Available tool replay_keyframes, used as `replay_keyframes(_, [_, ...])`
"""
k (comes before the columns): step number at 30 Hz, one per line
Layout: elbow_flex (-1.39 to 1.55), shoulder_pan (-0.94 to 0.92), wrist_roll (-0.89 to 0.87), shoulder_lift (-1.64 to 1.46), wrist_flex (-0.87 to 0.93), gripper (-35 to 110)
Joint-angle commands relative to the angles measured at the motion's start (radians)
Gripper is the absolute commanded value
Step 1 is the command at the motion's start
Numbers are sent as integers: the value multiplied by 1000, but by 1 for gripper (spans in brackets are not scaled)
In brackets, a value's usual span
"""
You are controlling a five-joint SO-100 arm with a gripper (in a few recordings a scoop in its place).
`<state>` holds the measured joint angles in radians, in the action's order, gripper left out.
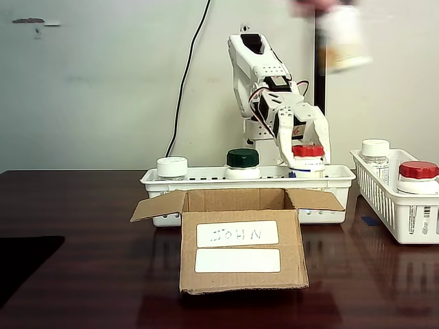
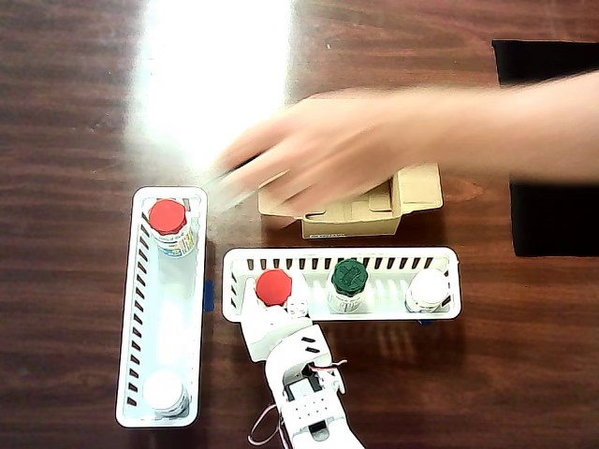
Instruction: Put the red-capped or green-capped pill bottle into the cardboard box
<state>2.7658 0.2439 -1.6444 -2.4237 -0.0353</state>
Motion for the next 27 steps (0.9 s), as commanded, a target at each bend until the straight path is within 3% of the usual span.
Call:
replay_keyframes(1, [-5,29,3,-167,126,2])
replay_keyframes(8, [-58,71,43,-437,443,1])
replay_keyframes(14, [-195,37,72,-477,647,1])
replay_keyframes(27, [-673,-104,109,-118,727,1])
